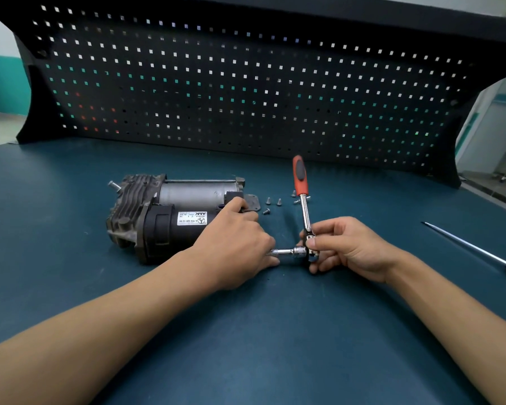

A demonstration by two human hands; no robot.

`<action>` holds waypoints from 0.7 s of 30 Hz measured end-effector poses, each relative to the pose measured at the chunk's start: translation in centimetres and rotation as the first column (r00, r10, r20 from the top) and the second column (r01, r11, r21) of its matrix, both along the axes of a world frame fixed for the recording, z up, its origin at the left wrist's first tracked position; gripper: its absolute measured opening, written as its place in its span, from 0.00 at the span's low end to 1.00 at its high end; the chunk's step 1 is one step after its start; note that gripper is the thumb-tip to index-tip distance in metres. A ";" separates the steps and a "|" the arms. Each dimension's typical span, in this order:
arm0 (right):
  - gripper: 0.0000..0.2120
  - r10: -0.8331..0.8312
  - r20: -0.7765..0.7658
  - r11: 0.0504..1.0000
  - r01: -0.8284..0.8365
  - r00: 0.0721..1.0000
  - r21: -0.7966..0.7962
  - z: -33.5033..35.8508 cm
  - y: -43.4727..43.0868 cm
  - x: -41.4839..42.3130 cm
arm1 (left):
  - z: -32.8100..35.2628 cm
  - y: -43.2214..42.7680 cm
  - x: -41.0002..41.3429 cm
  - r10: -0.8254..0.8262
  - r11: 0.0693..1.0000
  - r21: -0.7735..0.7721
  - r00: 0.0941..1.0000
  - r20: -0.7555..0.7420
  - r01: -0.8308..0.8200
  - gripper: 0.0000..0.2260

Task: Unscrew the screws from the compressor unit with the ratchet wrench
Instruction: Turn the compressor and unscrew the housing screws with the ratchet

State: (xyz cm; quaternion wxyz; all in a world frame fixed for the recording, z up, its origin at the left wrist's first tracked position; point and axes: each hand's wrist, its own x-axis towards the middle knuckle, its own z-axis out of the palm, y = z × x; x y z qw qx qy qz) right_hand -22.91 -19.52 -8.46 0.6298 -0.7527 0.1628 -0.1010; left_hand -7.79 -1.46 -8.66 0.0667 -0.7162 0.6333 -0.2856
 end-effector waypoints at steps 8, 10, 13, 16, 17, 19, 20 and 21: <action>0.19 0.036 0.003 0.999 -0.036 0.999 -0.007 0.1 -0.1 -0.1 | -0.1 0.1 0.0 -0.012 1.000 -0.016 1.000 -0.002 0.012 0.19; 0.18 0.040 0.004 0.999 -0.040 0.999 -0.009 0.1 -0.1 -0.2 | 0.0 0.1 0.0 -0.013 1.000 -0.018 1.000 -0.002 0.013 0.19; 0.15 0.058 0.014 0.998 -0.058 0.998 -0.014 0.2 -0.1 -0.3 | 0.0 0.2 0.0 -0.025 0.999 -0.028 1.000 -0.006 0.025 0.17; 0.12 0.072 0.025 0.995 -0.070 0.997 -0.071 0.4 0.0 -0.5 | 0.1 0.2 0.0 -0.030 0.999 -0.030 1.000 -0.005 0.030 0.16; 0.12 0.072 0.033 0.993 -0.069 0.997 -0.099 0.4 0.0 -0.5 | 0.0 0.2 0.0 -0.032 0.999 -0.031 0.999 -0.004 0.032 0.16; 0.14 0.068 0.048 0.988 -0.060 0.997 -0.144 0.4 0.0 -0.6 | 0.0 0.2 0.1 -0.037 0.999 -0.033 0.999 0.003 0.037 0.16; 0.15 0.066 0.058 0.986 -0.057 0.996 -0.158 0.3 0.0 -0.6 | 0.0 0.3 0.1 -0.039 0.999 -0.034 0.999 0.007 0.039 0.16; 0.15 0.067 0.068 0.984 -0.055 0.995 -0.167 0.3 0.0 -0.6 | 0.0 0.3 0.1 -0.041 0.999 -0.035 0.999 0.009 0.041 0.16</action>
